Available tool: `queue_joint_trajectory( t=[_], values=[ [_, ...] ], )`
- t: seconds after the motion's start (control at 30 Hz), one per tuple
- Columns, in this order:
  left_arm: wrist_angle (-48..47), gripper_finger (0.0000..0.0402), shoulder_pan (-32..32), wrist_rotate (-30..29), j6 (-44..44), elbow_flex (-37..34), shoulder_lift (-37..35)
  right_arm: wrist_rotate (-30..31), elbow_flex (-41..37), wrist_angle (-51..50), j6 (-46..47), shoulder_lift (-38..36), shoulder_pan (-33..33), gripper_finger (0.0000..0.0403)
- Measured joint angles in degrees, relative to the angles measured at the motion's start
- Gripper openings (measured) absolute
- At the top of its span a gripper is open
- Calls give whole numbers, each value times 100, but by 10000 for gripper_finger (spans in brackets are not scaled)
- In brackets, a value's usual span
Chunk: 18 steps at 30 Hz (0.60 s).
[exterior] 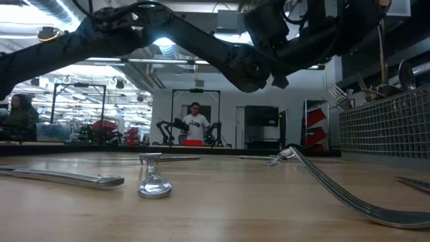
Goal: Sort silverware
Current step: Put the bottom spoon into the right section of the utensil holder
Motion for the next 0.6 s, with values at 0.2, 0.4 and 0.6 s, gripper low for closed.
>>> queue_joint_trajectory(
  t=[0.2, 0.4, 0.6],
  values=[
    [-254, 5, 62, -82, -98, 7, -20, 0, -2, -2, -1, 57, 1, 127],
    [-350, 2, 112, -91, -192, 7, -22, 0, -2, -14, -1, 119, -1, 127],
    [-788, 8, 112, -353, -211, -13, 8, 0, -2, -15, -2, 157, 0, 127]
  ],
)
